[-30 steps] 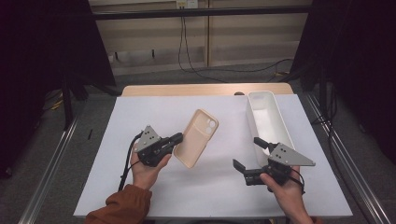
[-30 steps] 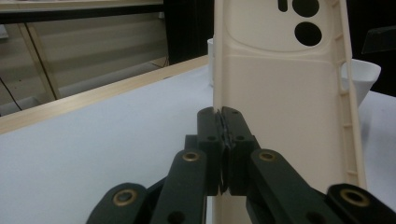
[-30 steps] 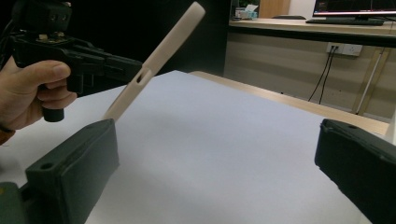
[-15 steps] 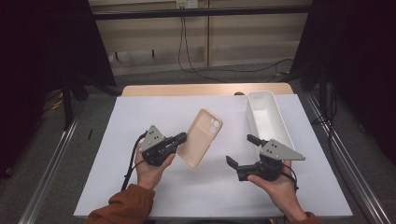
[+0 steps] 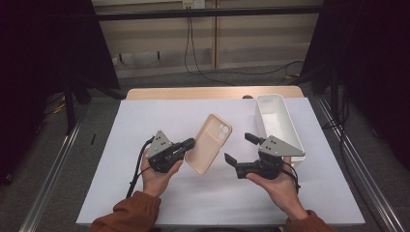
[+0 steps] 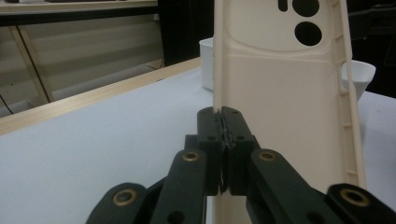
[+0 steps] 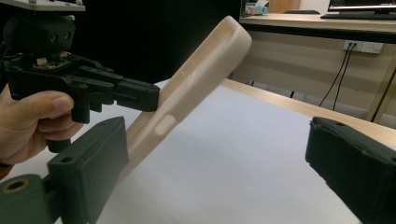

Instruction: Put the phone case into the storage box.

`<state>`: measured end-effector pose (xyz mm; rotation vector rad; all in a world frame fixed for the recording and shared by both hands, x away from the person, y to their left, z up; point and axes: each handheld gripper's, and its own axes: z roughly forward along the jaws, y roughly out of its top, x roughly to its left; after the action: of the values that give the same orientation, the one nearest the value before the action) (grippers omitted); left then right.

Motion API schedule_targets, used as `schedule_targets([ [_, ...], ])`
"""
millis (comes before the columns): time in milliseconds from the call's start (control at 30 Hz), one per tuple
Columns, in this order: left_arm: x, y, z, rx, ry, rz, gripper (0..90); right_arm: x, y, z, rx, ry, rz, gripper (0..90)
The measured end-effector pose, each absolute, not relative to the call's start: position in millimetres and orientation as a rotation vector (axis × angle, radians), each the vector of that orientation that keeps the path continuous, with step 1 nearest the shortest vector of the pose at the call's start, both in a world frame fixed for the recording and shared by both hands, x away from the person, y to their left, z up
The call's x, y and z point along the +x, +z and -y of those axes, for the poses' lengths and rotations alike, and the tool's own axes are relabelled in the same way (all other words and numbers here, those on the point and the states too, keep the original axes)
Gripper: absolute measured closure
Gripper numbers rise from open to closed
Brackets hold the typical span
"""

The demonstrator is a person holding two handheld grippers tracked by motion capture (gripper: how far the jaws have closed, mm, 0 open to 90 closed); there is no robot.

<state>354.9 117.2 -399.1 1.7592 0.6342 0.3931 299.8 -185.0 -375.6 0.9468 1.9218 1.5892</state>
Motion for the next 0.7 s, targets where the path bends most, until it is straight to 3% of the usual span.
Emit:
schedule_targets([
  [400, 355, -400, -117, 1.766, 0.392, -0.63, 87.6, 309, -366, 183, 0.94, 1.572, -1.903, 8.7],
  [700, 355, -399, -118, 1.759, 0.395, -0.631, 87.7, 317, -361, 176, 0.935, 1.561, -1.911, 17.3],
])
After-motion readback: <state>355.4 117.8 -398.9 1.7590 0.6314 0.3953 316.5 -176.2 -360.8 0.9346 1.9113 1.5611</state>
